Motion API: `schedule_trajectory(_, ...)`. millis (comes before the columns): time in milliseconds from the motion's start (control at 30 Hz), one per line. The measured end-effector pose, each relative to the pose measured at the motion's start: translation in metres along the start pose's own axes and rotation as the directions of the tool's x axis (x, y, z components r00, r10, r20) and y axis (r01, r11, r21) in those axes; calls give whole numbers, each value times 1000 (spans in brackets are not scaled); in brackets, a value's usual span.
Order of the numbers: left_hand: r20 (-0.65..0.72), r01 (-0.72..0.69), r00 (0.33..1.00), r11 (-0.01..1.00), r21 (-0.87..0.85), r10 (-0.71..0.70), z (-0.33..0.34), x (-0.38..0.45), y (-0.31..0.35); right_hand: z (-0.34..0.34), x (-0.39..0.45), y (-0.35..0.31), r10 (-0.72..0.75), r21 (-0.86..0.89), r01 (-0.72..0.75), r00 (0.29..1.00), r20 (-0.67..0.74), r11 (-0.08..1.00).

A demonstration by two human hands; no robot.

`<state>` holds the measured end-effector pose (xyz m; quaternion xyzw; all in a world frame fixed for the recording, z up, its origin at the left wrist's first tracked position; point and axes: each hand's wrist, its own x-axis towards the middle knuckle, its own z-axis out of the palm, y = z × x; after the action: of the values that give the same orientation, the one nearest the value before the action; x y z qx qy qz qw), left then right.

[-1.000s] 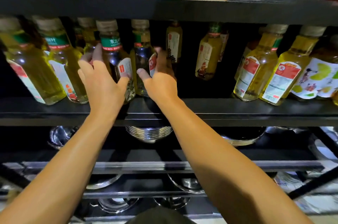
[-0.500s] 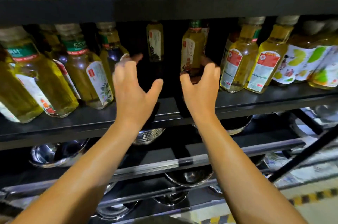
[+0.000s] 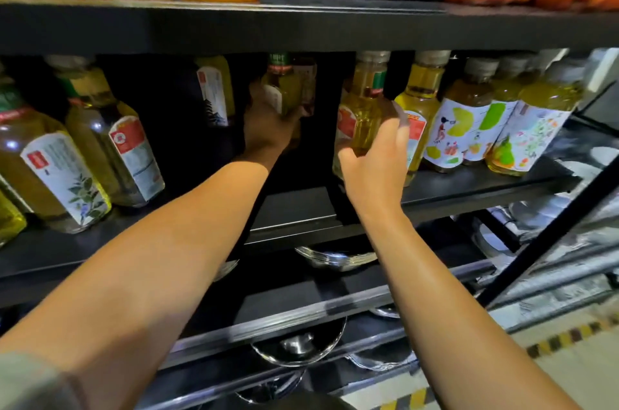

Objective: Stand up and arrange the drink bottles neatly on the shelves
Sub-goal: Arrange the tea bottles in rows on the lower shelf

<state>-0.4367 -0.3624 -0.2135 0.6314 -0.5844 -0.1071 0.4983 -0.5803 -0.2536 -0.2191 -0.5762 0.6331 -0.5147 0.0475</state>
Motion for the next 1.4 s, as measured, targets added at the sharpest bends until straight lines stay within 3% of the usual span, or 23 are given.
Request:
schedule_trajectory(167, 23, -40, 999, 999, 18, 39, -29, -21, -10, 0, 6, -11, 104, -14, -104, 995, 11, 995)
schedule_trajectory(367, -23, 45, 999, 997, 55, -44, -90, -66, -23, 17, 14, -18, 245, -56, -242, 967, 65, 969)
schedule_trajectory(500, -66, 60, 996, 997, 53, -56, -113, -79, -27, 32, 13, -17, 83, 144, -85, 996, 20, 986)
schedule_trajectory(633, -145, 77, 986, 997, -6, -77, -129, -88, -30, 52, 3, -36, -30, 241, -10, 986, 164, 970)
schedule_trajectory(733, -259, 16, 966, 998, 58, 0, -140, -98, -30, 71, -8, -60, -49, 269, -37, 951, 307, 962)
schedule_trajectory(900, -319, 30, 948, 994, 104, 5, -151, -116, -33, 95, -13, -91, -22, 188, -94, 844, 536, 978)
schedule_trajectory(1067, -346, 51, 938, 981, 190, 18, -153, -123, -34, 94, -20, -99, -141, 270, -37, 779, 611, 962)
schedule_trajectory(1200, -387, 8, 918, 970, 244, 90, -150, -129, -31, 86, -25, -103, -155, 353, -152, 692, 705, 923)
schedule_trajectory(1267, -391, -46, 908, 965, 258, 148, -144, -134, -24, 63, -28, -90, -195, 380, -73, 762, 618, 922)
schedule_trajectory(1333, -352, -127, 909, 951, 281, 225, -132, -138, -14, 30, -26, -60, -186, 395, 43, 925, 331, 918)
schedule_trajectory(1400, -258, -192, 931, 947, 257, 259, -114, -141, -3, -7, -18, -19, -93, 404, 91, 996, -14, 910)
